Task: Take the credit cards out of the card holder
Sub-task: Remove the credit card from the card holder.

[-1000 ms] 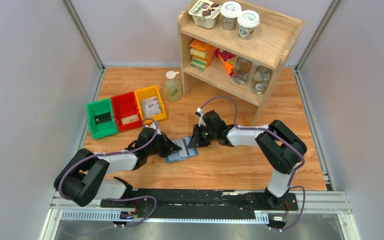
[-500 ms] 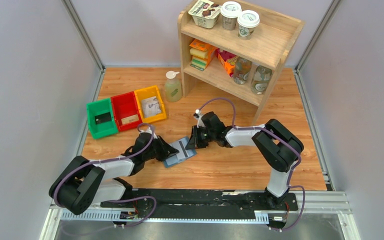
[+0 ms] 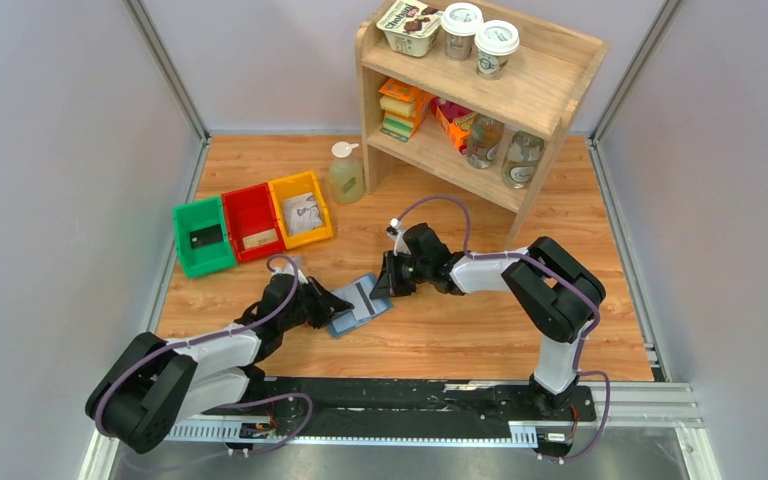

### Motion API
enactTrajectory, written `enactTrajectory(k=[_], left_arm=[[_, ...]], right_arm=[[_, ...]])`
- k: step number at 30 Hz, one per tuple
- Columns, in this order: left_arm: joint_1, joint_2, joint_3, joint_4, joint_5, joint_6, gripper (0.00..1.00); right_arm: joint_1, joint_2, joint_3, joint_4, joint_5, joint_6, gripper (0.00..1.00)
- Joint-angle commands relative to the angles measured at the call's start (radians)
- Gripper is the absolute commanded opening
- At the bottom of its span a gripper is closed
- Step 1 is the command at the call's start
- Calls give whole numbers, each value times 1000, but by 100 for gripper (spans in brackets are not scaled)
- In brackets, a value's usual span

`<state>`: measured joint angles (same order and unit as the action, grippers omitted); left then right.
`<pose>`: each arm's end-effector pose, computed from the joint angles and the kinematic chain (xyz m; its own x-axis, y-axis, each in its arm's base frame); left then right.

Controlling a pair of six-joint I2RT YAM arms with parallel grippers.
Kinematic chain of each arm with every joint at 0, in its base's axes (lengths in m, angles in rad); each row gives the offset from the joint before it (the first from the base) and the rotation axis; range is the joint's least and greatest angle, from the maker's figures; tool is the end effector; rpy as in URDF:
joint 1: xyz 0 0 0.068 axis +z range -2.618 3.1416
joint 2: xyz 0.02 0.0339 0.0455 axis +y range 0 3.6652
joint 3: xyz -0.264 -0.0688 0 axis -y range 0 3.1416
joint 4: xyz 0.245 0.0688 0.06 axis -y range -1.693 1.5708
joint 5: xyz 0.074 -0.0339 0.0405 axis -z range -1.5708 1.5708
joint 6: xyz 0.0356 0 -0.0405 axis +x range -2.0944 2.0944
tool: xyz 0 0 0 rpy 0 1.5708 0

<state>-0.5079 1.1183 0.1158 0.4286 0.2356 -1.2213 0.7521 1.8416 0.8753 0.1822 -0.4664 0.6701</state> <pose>0.1517 -0.0939 0.1178 -0.7677 -0.6183 -0.1685 -0.2251 0.5064 -0.8324 0.2477 0.2536 0.1257 -0.9276 -0.1081 -0.3577 -0.3402 0.6404 0.6886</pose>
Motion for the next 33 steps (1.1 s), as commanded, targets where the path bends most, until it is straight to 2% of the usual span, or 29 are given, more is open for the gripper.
enactTrajectory(k=[1,8,14,19,21,23,24,26,33], left_arm=[[3,-37,-11,9,-22,2,9],[3,21,7,28,-13,22,14],[3,118,5,122,17,13,17],[2,137,5,148,19,9,16],[3,135,4,145,16,11,11],[2,127,-4,144,14,9,1],[3,117,-4,139,11,3,0],[3,89,-18,124,4,2,0],[2,-109,-33,-97,-61,17,0]], right_arm=[[1,48,-27,-63,60,-20,8],[1,54,-22,-61,55,-15,8],[1,51,-25,-58,55,-14,8],[1,48,-30,-58,58,-17,8],[1,48,-30,-58,58,-15,8],[1,48,-33,-58,60,-15,8],[0,48,-32,-58,60,-17,8],[0,48,-32,-58,61,-17,8],[-7,53,-30,-58,61,-20,8]])
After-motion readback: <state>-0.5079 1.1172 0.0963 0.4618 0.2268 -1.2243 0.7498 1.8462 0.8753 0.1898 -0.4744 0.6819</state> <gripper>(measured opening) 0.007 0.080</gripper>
